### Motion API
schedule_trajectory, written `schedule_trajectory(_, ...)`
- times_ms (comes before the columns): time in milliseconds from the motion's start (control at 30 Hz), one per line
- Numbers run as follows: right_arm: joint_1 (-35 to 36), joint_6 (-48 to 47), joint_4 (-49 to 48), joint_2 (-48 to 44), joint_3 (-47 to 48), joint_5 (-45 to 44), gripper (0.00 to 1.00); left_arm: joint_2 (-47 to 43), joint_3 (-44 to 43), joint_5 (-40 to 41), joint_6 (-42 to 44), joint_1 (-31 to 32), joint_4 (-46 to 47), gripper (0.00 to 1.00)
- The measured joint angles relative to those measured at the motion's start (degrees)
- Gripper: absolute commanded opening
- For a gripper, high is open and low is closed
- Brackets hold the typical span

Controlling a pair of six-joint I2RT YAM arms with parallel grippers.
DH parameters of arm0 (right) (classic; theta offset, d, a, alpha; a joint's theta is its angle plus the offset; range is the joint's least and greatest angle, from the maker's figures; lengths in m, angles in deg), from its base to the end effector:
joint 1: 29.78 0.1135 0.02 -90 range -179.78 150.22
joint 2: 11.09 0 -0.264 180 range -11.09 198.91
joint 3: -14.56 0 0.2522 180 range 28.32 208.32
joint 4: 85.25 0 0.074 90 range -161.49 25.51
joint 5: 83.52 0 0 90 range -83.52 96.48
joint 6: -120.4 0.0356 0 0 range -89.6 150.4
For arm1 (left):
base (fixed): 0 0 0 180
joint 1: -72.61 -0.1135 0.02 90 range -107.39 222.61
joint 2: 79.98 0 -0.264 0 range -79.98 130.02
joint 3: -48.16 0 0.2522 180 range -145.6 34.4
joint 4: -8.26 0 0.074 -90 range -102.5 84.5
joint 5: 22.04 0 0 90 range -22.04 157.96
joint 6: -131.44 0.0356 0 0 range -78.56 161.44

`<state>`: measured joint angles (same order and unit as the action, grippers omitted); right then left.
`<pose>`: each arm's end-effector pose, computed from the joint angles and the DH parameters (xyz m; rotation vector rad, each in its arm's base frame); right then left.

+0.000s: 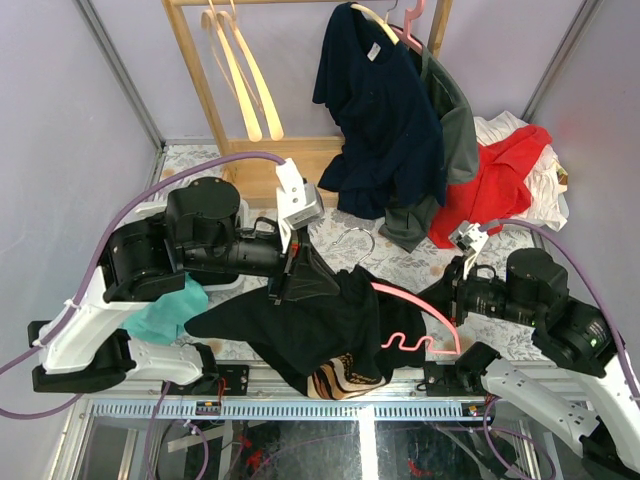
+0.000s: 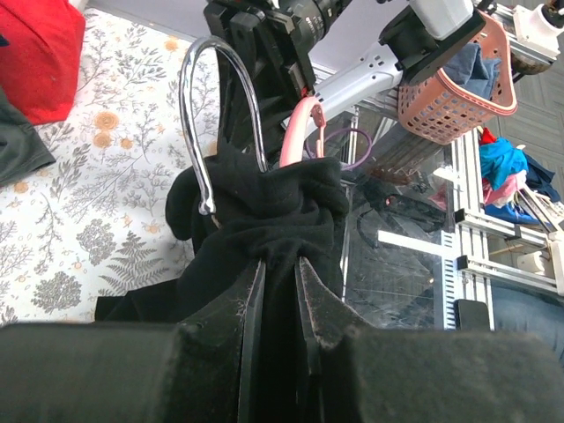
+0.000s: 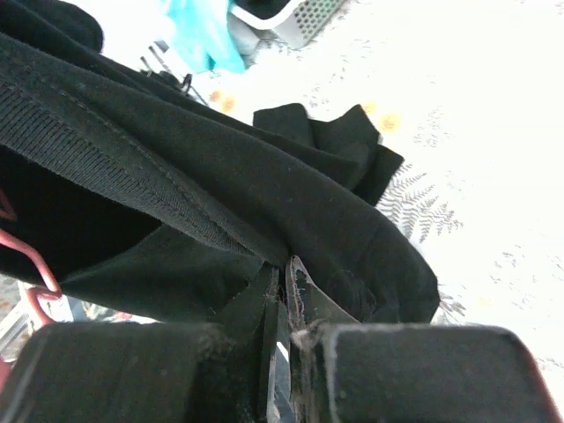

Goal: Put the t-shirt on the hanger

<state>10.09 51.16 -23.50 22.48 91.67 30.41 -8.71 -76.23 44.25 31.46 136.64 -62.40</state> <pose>0.0553 0.0650 0.3999 -0.6330 1.9167 1.0939 0.0696 -0.1755 0.5331 1.2023 1.6689 -1.2373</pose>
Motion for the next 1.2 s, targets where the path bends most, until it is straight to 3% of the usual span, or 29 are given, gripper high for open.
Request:
schedule_trajectory(467,0.0,-1.3,6.1,-1.8,1.9,-8.9,0.0,-3.1,0.0,9.4,0.2,-0.1,-2.9,0.0)
schedule_trajectory(1200,1.9,-0.3,15.4,-2.3,15.1,-18.8,0.0,-5.7,0.2,21.7,1.6,0.0,-3.0,0.0)
